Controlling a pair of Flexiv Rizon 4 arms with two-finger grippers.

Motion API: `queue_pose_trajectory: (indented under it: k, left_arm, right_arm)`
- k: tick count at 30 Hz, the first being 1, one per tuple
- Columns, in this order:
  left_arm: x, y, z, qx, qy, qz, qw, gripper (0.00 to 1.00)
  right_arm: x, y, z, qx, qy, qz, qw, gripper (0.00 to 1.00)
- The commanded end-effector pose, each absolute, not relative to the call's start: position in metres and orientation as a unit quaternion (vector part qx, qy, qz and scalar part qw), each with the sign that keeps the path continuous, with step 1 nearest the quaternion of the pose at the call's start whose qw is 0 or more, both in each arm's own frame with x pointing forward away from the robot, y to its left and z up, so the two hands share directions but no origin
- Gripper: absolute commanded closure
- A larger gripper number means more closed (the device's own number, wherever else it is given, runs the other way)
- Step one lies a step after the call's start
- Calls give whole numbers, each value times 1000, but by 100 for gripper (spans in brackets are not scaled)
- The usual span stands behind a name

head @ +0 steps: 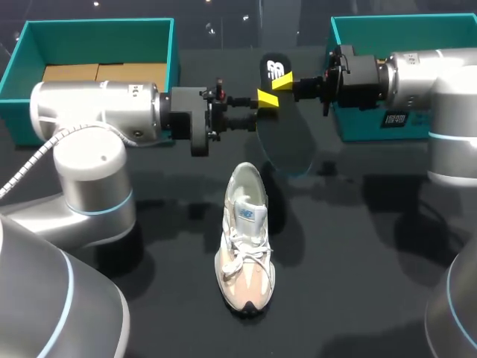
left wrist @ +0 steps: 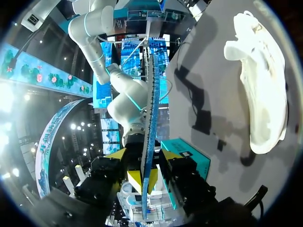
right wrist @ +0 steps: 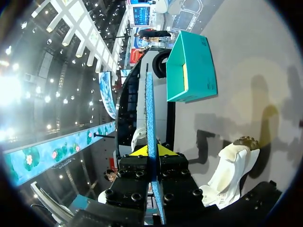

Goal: Take the shoe out of the shoebox, open the shoe tongue, remove and reinsert the insole, then place the shoe into the shoebox

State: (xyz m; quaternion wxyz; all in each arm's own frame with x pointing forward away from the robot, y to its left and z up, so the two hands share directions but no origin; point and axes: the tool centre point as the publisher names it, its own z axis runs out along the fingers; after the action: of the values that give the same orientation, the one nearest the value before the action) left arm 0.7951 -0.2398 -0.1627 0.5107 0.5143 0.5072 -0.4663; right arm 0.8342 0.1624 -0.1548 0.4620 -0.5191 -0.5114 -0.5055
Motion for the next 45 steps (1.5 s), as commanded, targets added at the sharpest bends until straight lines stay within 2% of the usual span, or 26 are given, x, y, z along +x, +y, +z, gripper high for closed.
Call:
queue_pose_trajectory:
  k: [1, 13, 23, 26, 29, 37, 38, 39, 40, 45]
  left_arm:
    - [797, -246, -165, 513, 509, -464, 512, 64]
    - [803, -250, -169, 502, 518, -458, 519, 72]
    - [805, -254, -171, 498, 519, -457, 523, 74]
    - [806, -255, -171, 498, 520, -456, 524, 82]
    - [807, -255, -172, 498, 521, -454, 524, 99]
    - [808, -252, -172, 498, 522, -452, 525, 100]
    - [807, -251, -172, 498, 522, -452, 525, 100]
    - [806, -249, -171, 497, 522, -453, 525, 100]
    - [805, -247, -171, 497, 522, -453, 525, 100]
    - [801, -229, -171, 486, 534, -465, 513, 100]
  right_arm:
    - [832, 165, -155, -522, -510, -506, 460, 100]
    - [833, 167, -156, -525, -506, -504, 462, 100]
    - [832, 169, -157, -527, -503, -506, 462, 100]
    - [831, 170, -158, -527, -502, -506, 463, 100]
    - [831, 171, -158, -527, -502, -506, 463, 100]
    - [831, 171, -159, -526, -501, -506, 465, 100]
    - [831, 171, -159, -526, -501, -506, 465, 67]
    - [831, 170, -159, -526, -501, -508, 463, 11]
    - [830, 168, -158, -526, -500, -511, 461, 0]
    - [820, 158, -156, -507, -503, -532, 454, 0]
